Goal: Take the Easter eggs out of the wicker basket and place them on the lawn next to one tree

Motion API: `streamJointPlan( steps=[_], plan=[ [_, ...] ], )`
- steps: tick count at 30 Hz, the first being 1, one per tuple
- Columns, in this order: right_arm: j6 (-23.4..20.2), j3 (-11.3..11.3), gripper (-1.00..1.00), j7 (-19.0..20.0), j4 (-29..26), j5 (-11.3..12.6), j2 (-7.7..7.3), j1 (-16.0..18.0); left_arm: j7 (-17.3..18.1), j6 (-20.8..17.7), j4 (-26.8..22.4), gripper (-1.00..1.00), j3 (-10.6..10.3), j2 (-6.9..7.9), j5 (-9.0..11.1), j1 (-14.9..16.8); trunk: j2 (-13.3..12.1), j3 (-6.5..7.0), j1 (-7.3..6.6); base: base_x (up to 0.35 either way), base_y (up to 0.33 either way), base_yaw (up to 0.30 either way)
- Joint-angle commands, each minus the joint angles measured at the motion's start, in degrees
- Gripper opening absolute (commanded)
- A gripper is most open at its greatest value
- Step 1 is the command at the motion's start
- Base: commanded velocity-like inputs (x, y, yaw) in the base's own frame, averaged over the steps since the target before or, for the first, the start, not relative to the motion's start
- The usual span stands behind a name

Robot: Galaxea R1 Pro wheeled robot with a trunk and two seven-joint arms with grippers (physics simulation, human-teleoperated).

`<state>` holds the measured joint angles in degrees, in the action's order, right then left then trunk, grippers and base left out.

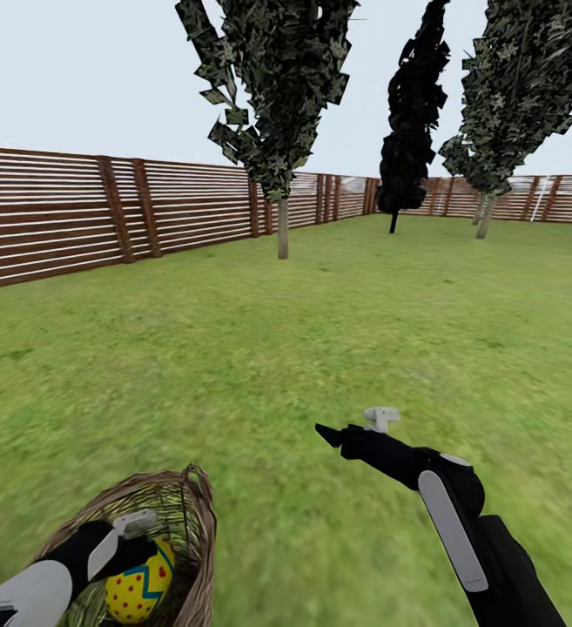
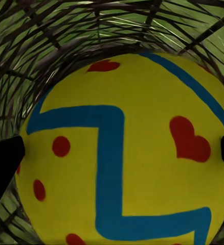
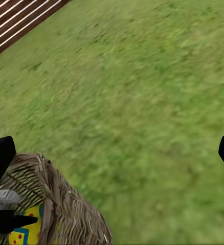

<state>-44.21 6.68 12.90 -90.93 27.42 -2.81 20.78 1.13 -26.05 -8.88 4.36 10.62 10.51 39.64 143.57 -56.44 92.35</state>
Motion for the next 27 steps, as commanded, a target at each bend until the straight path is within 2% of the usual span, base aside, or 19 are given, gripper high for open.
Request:
streamJointPlan(
  steps=[1, 18, 23, 27],
  plan=[
    [-0.2, 0.0, 1.0, 0.2, 0.0, -0.2, -0.03, 0.0, 0.1, -0.9, -0.1, -1.0, 0.4, 0.09, 0.0, 0.0, 0.0, 0.17, -0.04, 0.0, 0.0, 0.0],
    [-0.3, -0.1, 1.0, 0.2, 0.0, -0.2, -0.09, 0.0, 0.3, -4.1, 0.0, -1.0, 0.2, 0.28, -0.1, -0.1, -0.2, 3.94, -0.47, 0.0, 0.0, 0.0],
    [-0.3, -0.1, 1.0, 0.2, 0.0, -0.2, -0.09, 0.0, 0.6, -5.6, 1.7, -1.0, 0.3, 0.38, -0.1, -0.1, -0.3, 5.05, -0.6, 0.0, 0.0, 0.0],
    [-0.3, 0.0, 1.0, 0.2, 0.0, -0.2, -0.09, 0.0, 0.8, -5.7, 2.0, -1.0, 0.2, 2.28, -0.1, -0.1, -0.7, 5.89, -0.9, 0.0, 0.0, 0.0]
  ],
)
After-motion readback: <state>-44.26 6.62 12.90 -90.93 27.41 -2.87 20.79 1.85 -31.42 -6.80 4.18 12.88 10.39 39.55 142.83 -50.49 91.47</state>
